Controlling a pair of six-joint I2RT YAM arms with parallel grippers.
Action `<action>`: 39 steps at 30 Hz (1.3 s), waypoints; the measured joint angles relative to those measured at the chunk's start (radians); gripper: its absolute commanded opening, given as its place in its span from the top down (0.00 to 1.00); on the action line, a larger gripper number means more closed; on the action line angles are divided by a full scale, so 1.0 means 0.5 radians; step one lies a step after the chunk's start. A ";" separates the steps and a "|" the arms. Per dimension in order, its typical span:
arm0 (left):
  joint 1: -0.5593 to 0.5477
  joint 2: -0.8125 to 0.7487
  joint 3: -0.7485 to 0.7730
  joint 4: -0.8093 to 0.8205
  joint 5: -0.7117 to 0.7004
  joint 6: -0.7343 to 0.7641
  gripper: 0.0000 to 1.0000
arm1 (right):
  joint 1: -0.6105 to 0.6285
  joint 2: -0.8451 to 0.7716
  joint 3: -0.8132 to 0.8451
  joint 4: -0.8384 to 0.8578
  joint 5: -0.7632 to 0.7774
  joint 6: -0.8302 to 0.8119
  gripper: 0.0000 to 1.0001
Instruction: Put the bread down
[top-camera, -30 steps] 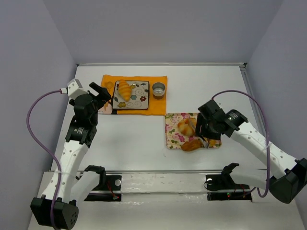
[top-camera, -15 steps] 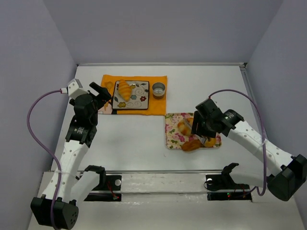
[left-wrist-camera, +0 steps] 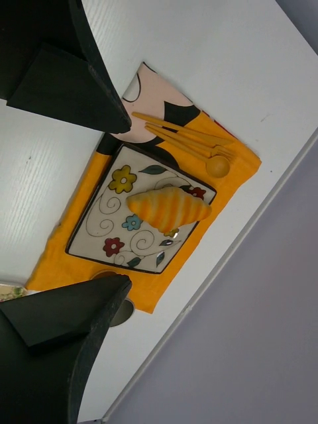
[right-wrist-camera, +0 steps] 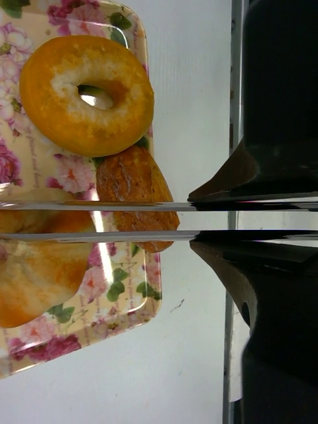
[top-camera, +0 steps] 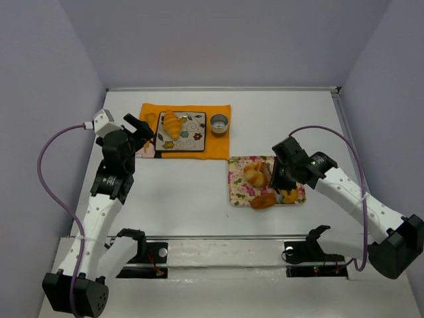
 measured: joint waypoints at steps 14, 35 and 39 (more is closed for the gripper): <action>0.000 -0.030 -0.014 0.000 -0.007 -0.001 0.01 | 0.000 -0.081 0.160 0.111 -0.184 -0.264 0.93; 0.000 -0.062 -0.014 -0.008 -0.039 0.000 0.01 | 0.216 1.501 1.598 0.903 -0.307 -0.982 0.92; 0.000 -0.063 -0.014 -0.011 -0.045 0.000 0.01 | 0.213 1.731 1.740 0.887 -0.257 -1.035 0.84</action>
